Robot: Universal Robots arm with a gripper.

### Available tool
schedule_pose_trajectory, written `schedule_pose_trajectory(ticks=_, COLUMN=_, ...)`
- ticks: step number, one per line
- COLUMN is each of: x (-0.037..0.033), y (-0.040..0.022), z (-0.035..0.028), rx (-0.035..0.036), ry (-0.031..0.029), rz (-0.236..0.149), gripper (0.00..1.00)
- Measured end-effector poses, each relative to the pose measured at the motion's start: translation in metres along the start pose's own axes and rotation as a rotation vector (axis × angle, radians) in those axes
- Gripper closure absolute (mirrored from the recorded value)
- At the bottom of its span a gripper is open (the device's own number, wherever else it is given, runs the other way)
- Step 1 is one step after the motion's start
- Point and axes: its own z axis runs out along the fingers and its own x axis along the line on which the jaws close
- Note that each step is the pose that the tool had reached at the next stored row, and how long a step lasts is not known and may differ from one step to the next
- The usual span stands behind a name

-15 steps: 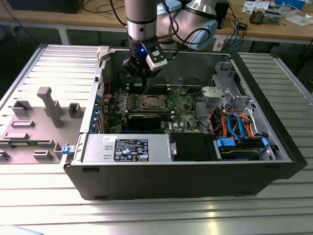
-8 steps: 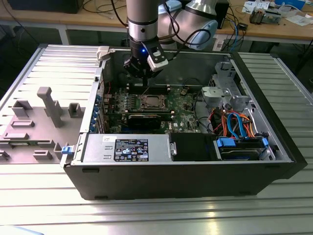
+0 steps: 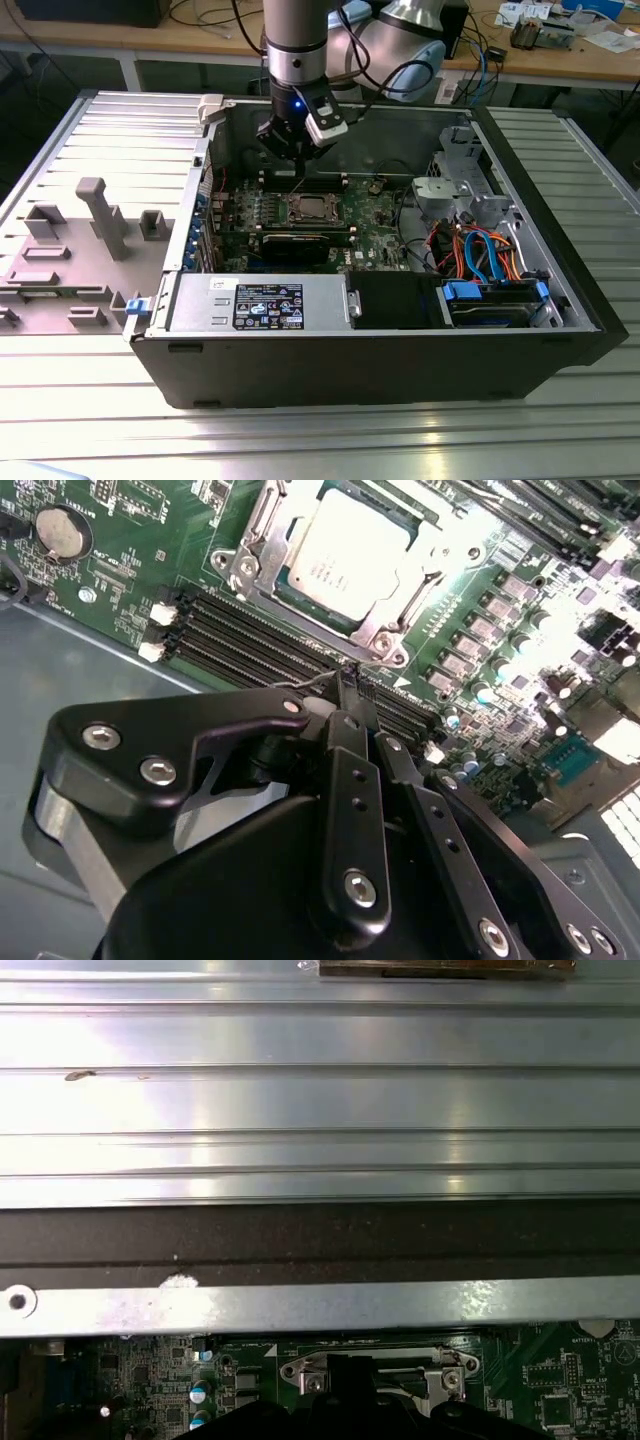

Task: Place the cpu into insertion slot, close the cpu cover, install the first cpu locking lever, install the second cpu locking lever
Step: 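Install the first cpu locking lever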

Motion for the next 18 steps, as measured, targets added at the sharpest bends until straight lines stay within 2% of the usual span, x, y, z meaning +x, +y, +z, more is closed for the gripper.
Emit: schedule_pose_trajectory(ticks=18, x=-0.0179, y=0.0055, z=0.0114, rx=0.0000, ry=0.0024, rz=0.000, gripper=0.89)
